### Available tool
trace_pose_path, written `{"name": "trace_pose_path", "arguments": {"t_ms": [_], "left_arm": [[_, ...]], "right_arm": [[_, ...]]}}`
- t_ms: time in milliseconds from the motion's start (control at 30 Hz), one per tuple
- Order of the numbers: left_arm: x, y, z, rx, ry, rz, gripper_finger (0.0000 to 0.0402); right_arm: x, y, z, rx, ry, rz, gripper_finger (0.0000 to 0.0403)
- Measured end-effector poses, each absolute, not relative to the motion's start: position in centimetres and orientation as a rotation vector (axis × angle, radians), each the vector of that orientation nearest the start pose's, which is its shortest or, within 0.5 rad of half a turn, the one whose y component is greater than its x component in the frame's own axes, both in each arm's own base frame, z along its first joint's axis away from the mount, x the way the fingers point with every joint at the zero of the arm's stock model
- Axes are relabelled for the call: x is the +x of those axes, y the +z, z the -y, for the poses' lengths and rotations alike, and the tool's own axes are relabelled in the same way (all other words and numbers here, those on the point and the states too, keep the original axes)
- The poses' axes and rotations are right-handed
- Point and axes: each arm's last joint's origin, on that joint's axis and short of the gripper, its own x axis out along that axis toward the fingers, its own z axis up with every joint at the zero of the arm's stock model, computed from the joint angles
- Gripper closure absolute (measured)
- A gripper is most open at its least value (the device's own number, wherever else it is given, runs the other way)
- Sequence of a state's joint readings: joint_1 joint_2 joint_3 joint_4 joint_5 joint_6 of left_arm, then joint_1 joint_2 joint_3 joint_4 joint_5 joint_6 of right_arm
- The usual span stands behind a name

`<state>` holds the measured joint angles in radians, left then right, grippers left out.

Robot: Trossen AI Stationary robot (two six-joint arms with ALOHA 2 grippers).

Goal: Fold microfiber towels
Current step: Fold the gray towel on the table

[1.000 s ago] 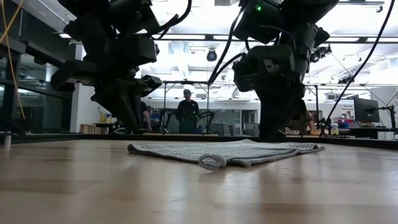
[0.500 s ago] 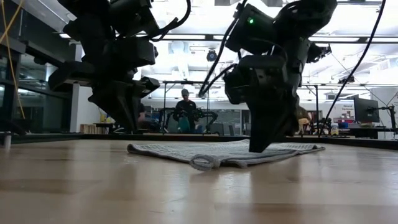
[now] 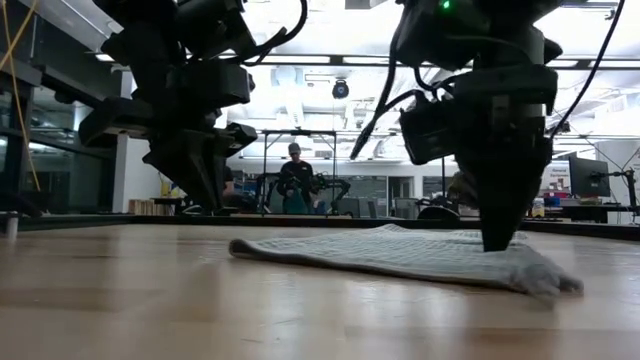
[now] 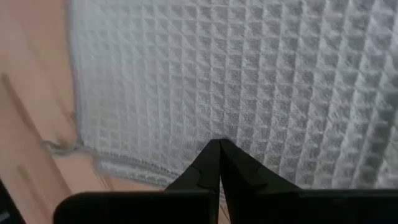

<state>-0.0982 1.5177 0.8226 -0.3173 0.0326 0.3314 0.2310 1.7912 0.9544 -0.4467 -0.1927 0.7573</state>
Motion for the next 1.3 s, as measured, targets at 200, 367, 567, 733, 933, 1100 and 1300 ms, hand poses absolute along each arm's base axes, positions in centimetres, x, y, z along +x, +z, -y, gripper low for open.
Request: {"name": "trace_pose_path", "arguments": {"t_ms": [200,367,567,733,933,1100,1300], "left_arm": [[28.2,17.4,2.9,0.322,-0.28,-0.986,0.0371],[28.2,17.4,2.9,0.32,-0.281,-0.986,0.0371],[28.2,17.4,2.9,0.32,-0.281,-0.985,0.0371],[28.2,17.4,2.9,0.32,-0.281,-0.985,0.0371],[28.2,17.4,2.9,0.317,-0.278,-0.985,0.0371],[28.5,17.6,2.9,0.341,-0.283,-0.953,0.0371],[29.5,18.3,2.7,0.415,-0.254,-0.826,0.0371]], "right_arm": [[29.2,12.5,-7.4,0.566,-0.187,-1.482,0.04],[28.3,12.7,-7.2,0.523,-0.23,-1.543,0.04],[27.1,13.8,-6.6,0.433,-0.306,-1.561,0.0401],[26.8,14.4,-6.4,0.399,-0.307,-1.549,0.0401],[27.2,14.4,-6.6,0.409,-0.263,-1.525,0.0401],[27.2,15.7,-5.9,0.384,-0.321,-1.443,0.0401],[26.9,17.4,-2.9,0.432,-0.491,-1.349,0.0401]]}}
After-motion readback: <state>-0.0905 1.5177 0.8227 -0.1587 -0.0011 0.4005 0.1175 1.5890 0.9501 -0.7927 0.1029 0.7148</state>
